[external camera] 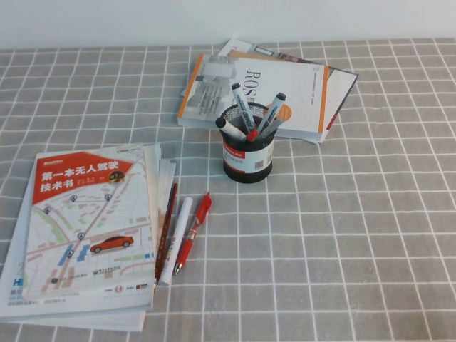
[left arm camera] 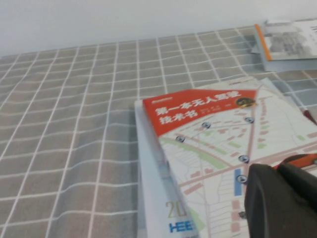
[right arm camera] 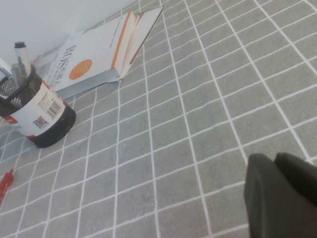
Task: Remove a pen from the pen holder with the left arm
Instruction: 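Take a marker out of the pen holder and lay it on the table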
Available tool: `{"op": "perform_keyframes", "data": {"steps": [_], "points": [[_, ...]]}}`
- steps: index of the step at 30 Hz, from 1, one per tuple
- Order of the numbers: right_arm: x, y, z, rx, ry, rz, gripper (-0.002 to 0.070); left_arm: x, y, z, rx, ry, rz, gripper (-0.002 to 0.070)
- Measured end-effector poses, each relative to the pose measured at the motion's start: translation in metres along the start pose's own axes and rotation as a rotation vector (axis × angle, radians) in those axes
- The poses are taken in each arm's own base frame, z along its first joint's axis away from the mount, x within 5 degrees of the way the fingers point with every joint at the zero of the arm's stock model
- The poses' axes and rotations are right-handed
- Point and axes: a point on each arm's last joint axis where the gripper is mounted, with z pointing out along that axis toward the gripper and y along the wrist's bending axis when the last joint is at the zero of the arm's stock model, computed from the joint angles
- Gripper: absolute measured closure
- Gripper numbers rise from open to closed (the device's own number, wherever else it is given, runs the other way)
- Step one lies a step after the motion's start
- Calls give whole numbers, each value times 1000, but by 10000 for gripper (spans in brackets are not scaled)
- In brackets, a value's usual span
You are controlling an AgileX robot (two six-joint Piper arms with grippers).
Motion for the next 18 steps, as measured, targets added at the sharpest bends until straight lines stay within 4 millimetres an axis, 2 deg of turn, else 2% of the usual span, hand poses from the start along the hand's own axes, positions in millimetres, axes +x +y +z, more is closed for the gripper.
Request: {"op": "perform_keyframes", "data": {"steps": [6, 13, 18], "points": [[0, 0, 0, 0, 0, 0, 689, 16, 1, 5, -64, 12, -58, 675], [0, 0, 0, 0, 0, 0, 689, 16, 2, 5, -88, -3, -55, 675], [0, 0, 0, 0, 0, 0, 689, 24, 0, 5, -68, 83, -49, 675]]}}
